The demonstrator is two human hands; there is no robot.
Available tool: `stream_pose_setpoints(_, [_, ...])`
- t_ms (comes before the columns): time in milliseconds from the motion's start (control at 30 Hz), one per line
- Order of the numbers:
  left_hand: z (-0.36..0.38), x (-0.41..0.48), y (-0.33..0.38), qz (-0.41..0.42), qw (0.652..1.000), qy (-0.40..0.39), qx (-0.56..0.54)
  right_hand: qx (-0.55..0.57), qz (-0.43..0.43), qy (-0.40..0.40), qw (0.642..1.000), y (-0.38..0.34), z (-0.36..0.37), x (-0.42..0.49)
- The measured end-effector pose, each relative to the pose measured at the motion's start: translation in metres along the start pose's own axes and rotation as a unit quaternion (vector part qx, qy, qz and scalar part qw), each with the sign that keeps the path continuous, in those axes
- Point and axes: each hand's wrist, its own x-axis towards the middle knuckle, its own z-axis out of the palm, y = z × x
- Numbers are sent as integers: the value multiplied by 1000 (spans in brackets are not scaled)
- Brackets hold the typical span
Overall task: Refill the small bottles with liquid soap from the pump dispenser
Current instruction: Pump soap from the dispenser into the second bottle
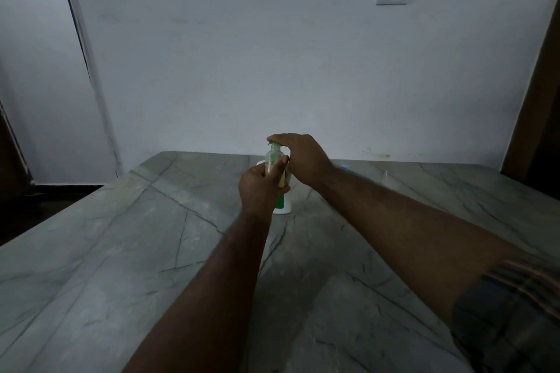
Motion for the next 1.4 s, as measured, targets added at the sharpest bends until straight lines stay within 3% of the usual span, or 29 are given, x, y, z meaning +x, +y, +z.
stream_pose_setpoints(133, [-1,0,0,2,999,4,33,-8,-9,-11,1000,0,-3,0])
stream_pose_setpoints(367, [-4,4,5,-23,1000,-13,-8,-30,-37,-12,999,-3,-13,10])
stream_pose_setpoints(733, [-3,4,8,-23,1000,-13,1,34,1,49,998,-6,4,0])
stream_pose_setpoints(1400, [-5,0,6,-29,999,-16,3,22,2,54,998,-2,10,-1])
